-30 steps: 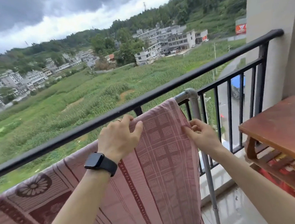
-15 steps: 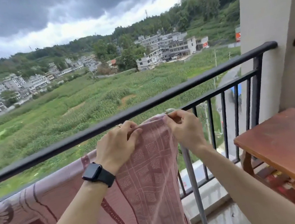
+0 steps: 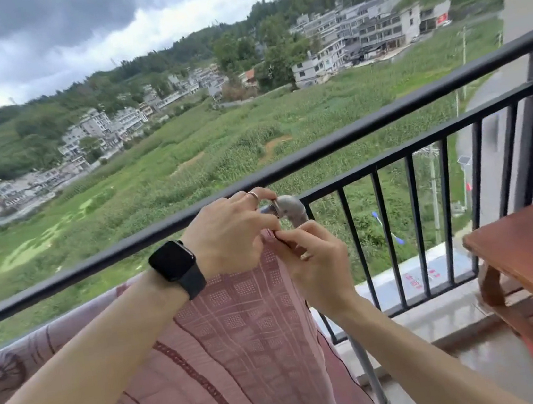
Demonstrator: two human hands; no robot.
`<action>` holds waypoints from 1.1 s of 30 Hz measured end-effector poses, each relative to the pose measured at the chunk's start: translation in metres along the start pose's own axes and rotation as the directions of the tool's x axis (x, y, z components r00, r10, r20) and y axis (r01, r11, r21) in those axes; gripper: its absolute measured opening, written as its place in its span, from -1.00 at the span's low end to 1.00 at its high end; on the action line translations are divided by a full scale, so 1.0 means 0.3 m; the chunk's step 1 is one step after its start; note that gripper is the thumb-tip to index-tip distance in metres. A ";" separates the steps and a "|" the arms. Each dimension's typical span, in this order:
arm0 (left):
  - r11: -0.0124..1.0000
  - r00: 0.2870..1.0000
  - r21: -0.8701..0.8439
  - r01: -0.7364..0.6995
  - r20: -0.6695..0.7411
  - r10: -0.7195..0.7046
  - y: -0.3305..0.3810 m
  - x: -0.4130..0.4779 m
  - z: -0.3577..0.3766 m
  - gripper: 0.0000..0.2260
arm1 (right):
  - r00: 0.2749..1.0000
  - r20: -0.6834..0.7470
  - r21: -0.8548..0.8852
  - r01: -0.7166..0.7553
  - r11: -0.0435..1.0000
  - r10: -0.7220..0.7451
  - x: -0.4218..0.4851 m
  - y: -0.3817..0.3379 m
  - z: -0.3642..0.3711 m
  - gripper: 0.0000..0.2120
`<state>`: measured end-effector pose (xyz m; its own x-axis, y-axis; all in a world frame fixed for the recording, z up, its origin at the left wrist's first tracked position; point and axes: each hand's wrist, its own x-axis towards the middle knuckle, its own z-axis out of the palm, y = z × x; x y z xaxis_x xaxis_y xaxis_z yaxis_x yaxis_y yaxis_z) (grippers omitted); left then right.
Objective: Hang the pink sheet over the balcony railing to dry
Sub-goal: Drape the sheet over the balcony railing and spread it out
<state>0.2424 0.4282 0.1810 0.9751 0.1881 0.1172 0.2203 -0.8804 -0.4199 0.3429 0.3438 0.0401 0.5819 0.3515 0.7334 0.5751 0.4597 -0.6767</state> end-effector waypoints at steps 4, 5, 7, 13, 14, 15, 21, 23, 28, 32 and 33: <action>0.997 0.995 0.078 0.021 0.100 -0.029 -0.037 0.036 -0.097 -0.83 | 0.996 0.079 0.000 -0.028 1.000 0.027 0.015 -0.034 -0.014 -0.86; 0.993 0.990 0.114 0.030 0.131 -0.045 -0.045 0.059 -0.123 -0.84 | 0.992 0.104 -0.008 -0.074 0.997 0.074 0.018 -0.038 -0.020 -0.85; 0.979 0.979 0.205 0.011 0.195 -0.052 -0.041 0.107 -0.149 -0.89 | 0.968 0.180 0.002 -0.181 0.984 0.177 0.014 -0.039 -0.033 -0.86; 0.986 0.942 0.167 0.006 0.329 -0.062 -0.052 0.188 -0.178 -0.91 | 0.792 0.469 0.046 -0.463 0.885 0.391 -0.023 -0.018 -0.115 -0.93; 0.996 0.956 0.087 0.038 0.288 -0.061 -0.060 0.194 -0.185 -0.91 | 0.800 0.464 0.046 -0.451 0.891 0.381 -0.015 -0.018 -0.127 -0.89; 0.998 0.971 -0.013 0.065 0.231 -0.061 -0.066 0.200 -0.181 -0.93 | 0.823 0.429 0.064 -0.440 0.896 0.374 -0.002 -0.018 -0.135 -0.86; 0.757 0.959 -0.589 0.282 0.143 -0.246 -0.018 0.190 -0.038 -0.88 | 0.803 0.362 0.033 -0.519 0.854 0.474 0.018 0.030 -0.152 -0.82; 0.677 0.936 -0.647 0.350 0.258 -0.238 -0.010 0.203 -0.011 -0.85 | 0.785 0.386 0.041 -0.539 0.841 0.485 -0.007 0.044 -0.158 -0.84; 0.780 0.948 -0.542 0.313 0.223 -0.226 -0.040 0.241 -0.032 -0.89 | 0.844 0.301 0.147 -0.502 0.852 0.445 -0.001 0.031 -0.132 -0.88; 0.810 0.915 -0.452 0.374 0.321 -0.243 -0.094 0.242 -0.058 -0.75 | 0.792 0.329 0.021 -0.551 0.834 0.515 0.103 0.037 -0.123 -0.84; 0.776 0.889 -0.474 0.415 0.394 -0.235 -0.113 0.235 -0.059 -0.75 | 0.795 0.323 0.003 -0.543 0.840 0.513 0.122 0.038 -0.123 -0.84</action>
<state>0.3033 0.4636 0.2195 0.8243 0.5455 -0.1516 0.5646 -0.8117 0.1495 0.3921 0.3318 0.0568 0.5723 0.7787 0.2571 0.1648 0.1979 -0.9663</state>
